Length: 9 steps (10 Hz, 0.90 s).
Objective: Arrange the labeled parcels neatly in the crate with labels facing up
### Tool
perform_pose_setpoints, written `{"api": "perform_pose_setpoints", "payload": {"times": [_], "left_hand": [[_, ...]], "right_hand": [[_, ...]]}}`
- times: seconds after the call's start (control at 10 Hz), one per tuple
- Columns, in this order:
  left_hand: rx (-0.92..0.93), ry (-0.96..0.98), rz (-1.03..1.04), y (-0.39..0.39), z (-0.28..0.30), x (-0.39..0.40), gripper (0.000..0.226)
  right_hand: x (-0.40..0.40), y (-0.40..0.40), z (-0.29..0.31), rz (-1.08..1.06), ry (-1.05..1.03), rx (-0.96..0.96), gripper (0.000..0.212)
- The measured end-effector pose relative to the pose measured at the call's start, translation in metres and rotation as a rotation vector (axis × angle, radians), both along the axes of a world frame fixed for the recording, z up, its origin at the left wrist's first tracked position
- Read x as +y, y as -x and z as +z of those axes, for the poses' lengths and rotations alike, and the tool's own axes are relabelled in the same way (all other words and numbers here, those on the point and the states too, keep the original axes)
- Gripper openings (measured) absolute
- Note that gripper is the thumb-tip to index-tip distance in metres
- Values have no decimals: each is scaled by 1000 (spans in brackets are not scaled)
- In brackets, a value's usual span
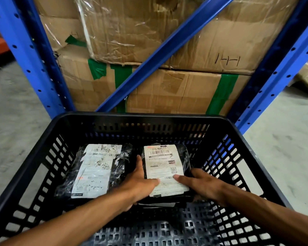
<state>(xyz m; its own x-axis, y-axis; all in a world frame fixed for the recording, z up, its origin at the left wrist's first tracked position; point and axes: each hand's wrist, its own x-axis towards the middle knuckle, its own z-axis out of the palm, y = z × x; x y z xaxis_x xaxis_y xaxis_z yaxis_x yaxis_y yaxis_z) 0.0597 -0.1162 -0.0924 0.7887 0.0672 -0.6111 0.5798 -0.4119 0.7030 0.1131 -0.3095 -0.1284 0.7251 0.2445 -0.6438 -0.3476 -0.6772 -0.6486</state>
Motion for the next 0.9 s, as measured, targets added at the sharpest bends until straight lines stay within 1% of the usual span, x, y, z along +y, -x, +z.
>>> {"api": "perform_pose_setpoints", "payload": {"times": [0.1, 0.2, 0.3, 0.4, 0.5, 0.6, 0.7, 0.8, 0.9], "left_hand": [[-19, 7, 12, 1, -2, 0, 92], [-7, 4, 0, 3, -5, -2, 90], [-13, -16, -14, 2, -8, 1, 89], [-23, -56, -65, -1, -6, 7, 85], [-33, -120, -114, -4, -7, 12, 84], [-57, -190, -147, -5, -10, 15, 82], [-40, -202, -208, -5, -9, 13, 81], [-43, -222, -319, -11, 5, 22, 76], [-113, -270, -337, -14, 33, 40, 58]], "right_hand": [[0, -3, 6, 60, 21, -55, 88], [6, -4, 11, 63, -41, -64, 38], [15, 1, 14, 70, -114, -116, 8], [18, 4, 13, 65, -169, -145, 12], [14, 5, -1, 54, -156, -128, 50], [9, 1, -19, 54, -92, -86, 112], [8, -4, -23, 79, -28, -80, 109], [14, -11, 2, 223, 125, -193, 73], [7, -17, 25, 279, 292, -325, 44]]}}
